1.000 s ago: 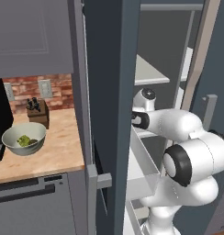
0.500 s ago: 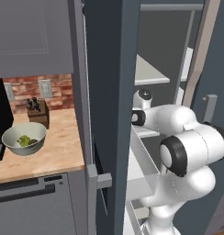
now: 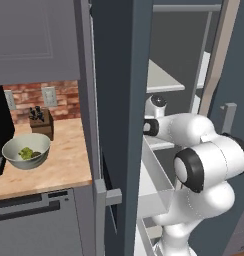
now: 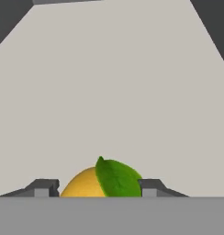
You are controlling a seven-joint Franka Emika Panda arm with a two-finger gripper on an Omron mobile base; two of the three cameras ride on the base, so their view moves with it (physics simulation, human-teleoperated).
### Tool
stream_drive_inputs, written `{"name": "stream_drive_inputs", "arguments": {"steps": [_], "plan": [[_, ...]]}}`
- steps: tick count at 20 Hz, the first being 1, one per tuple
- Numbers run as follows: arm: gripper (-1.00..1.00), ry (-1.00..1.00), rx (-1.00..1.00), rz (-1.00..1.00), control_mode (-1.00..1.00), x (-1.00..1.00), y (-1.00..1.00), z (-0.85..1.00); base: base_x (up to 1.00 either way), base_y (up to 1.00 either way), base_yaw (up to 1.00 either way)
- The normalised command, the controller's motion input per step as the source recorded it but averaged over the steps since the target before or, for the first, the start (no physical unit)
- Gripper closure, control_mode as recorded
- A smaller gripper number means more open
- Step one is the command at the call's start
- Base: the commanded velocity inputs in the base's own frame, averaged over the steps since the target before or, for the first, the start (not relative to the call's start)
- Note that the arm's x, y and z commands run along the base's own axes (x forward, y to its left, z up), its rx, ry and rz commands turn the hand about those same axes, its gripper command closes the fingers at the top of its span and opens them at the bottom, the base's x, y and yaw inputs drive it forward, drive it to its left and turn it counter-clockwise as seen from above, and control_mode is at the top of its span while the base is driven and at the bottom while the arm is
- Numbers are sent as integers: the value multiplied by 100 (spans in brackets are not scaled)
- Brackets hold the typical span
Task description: Take the broccoli, kiwi, and lemon from the freezer and place them in the bowl on the counter.
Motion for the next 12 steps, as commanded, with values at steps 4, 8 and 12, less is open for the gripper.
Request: {"name": "stream_drive_inputs", "arguments": {"steps": [4,8,12], "plan": [[100,0,0,0,-100,-26,0,0,0,0,0],[100,0,0,0,-100,-31,-1,0,0,0,0],[100,-1,0,0,-100,-29,-7,4,0,0,0]]}}
